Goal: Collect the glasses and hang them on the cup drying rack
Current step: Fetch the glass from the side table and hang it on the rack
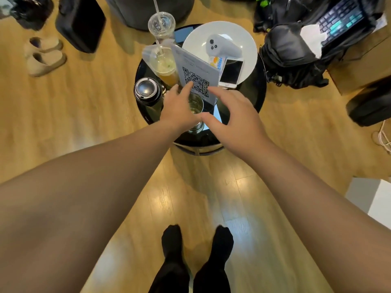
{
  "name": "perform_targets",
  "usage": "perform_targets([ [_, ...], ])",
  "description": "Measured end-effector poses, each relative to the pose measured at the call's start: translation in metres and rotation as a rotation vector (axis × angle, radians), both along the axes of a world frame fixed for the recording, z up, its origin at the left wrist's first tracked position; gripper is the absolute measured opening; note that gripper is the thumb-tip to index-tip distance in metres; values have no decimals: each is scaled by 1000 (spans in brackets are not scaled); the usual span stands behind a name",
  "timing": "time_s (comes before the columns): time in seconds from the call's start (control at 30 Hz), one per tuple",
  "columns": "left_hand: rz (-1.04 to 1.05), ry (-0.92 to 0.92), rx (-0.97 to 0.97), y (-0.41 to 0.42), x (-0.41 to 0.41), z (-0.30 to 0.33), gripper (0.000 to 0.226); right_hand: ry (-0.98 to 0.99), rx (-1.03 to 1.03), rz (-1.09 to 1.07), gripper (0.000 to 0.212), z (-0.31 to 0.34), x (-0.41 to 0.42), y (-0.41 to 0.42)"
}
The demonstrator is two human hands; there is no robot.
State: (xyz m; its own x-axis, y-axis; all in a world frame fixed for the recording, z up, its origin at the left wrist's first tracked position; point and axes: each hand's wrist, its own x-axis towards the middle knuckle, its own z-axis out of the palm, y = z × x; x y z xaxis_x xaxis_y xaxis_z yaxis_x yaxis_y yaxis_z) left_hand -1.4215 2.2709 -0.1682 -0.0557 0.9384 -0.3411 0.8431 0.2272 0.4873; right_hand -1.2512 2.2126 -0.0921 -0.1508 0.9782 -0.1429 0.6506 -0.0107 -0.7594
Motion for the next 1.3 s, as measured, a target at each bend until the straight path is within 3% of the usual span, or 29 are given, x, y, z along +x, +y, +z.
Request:
perform_targets([
  [0.4,14,20,14,2,3,-36,91,25,-27,20,58,-24,-4,4],
  [0.6,-22,7,65,3,-4,-22,83,110,-57,-32,59,-23,-3,4],
  [0.77,-16,-118,147,2,-3,8,81,191,-120,-143,60,-19,3,3],
  [1.07,-6,-213,279,-18,-9,140,82,533,-316,-370,49,76,0,35],
  [1.2,-30,-199,297,-15,-9,241,82,497,-291,-238,46,154,1,51],
  [1.3,-47,-152,341,-15,-16,337,83,426,-272,-61,67,227,1,59],
])
